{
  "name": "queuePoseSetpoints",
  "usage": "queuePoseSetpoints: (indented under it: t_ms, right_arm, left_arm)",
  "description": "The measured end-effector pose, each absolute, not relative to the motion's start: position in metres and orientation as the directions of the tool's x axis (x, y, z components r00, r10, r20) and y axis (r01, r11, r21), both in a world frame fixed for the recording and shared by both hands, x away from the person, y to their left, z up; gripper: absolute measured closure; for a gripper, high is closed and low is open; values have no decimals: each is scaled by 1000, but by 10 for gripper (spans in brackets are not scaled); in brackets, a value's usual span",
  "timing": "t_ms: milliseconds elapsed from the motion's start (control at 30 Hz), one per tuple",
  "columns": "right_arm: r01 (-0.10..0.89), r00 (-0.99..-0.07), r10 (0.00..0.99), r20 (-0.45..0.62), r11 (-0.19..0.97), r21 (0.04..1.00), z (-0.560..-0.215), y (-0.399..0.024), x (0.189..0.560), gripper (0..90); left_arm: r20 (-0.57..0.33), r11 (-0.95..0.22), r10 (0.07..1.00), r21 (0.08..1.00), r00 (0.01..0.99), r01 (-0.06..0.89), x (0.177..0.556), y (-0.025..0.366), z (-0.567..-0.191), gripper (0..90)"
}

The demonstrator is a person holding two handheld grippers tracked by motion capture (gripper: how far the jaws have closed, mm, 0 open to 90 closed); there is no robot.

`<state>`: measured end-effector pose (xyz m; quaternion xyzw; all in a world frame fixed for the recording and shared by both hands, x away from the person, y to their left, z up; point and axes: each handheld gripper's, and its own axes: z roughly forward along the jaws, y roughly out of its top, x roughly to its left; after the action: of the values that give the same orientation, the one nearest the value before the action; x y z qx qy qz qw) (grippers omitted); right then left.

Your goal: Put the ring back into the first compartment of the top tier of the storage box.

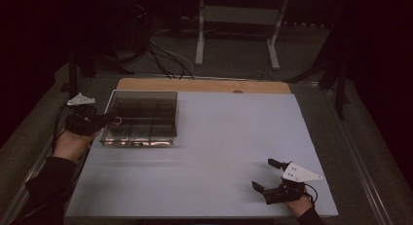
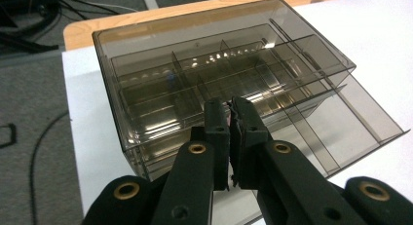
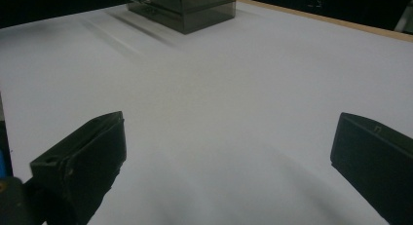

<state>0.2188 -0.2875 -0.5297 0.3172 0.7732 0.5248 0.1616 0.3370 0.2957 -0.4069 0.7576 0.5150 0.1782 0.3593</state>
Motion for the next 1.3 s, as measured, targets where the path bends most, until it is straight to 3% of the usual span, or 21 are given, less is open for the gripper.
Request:
queuePoseSetpoints:
  t_ms: [200,267,367,467,833,1233,1300]
  right_arm:
    - [321,-748,659,82,252,913,-530,-287,219,0]
    - [322,-748,658,82,252,913,-530,-287,219,0]
    - [322,-748,658,82,252,912,-530,-287,219,0]
    - [321,-748,658,82,252,913,-530,-287,219,0]
    - [321,-749,657,83,251,913,-530,-287,218,0]
    - [319,-750,656,80,253,913,-530,-287,218,0]
    - [320,-749,658,82,250,914,-530,-288,219,0]
  left_arm:
    - [-104,-194,915,735,390,650,339,300,-410,885]
    - [-120,-173,917,738,380,652,340,301,-410,520]
    - [-190,-138,895,744,404,654,342,304,-405,206]
    - [-182,-146,887,762,425,632,339,300,-400,123]
    - [-136,-217,861,773,490,596,334,284,-393,11]
    - [-113,-252,835,792,538,557,330,271,-389,10]
    - [-100,-251,823,819,560,516,328,266,-385,10]
